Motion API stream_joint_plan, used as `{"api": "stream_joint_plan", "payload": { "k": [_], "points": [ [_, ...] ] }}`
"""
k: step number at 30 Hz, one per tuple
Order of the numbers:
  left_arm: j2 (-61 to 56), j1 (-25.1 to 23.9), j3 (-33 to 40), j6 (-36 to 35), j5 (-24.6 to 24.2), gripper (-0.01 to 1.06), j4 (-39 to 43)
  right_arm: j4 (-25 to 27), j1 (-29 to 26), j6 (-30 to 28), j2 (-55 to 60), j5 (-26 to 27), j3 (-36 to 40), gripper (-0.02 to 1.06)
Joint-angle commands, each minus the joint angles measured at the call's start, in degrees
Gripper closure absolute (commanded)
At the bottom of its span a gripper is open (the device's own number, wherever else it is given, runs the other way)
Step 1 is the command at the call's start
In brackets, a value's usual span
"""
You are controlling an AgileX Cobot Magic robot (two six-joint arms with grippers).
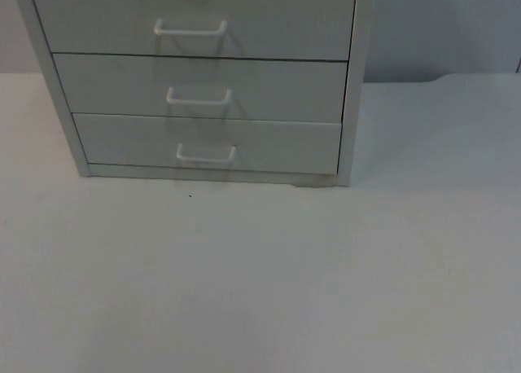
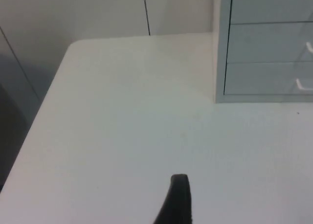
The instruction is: Open the drawer with the left hand, place the block into the drawer with the right hand, then close the drawer with the left hand.
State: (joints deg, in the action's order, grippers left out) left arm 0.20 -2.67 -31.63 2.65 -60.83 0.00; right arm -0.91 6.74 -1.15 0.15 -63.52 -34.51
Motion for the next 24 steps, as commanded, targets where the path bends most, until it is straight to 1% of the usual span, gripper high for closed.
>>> {"api": "stream_joint_plan", "payload": {
  "k": [1,2,6,8,24],
  "points": [
    [-0.2,0.3,1.5,-0.1,0.1,0.32,-0.3,-0.4,-0.2,0.3,-0.2,-0.1,1.0,0.24],
    [-0.2,0.3,3.3,-0.6,-0.8,0.32,-0.4,-0.4,-0.2,0.3,-0.2,-0.1,2.0,0.24],
    [-0.2,0.3,3.3,-0.9,-0.9,0.32,-0.4,-0.4,-0.2,0.3,-0.2,0.1,3.9,0.24],
    [-0.2,0.3,3.3,-1.0,-0.9,0.32,-0.4,-0.4,-0.2,0.4,-0.2,1.3,4.8,0.24],
    [-0.2,0.3,3.3,-1.6,-0.9,0.32,0.0,-0.4,-0.2,1.2,-0.2,1.6,5.0,0.24]
  ]
}}
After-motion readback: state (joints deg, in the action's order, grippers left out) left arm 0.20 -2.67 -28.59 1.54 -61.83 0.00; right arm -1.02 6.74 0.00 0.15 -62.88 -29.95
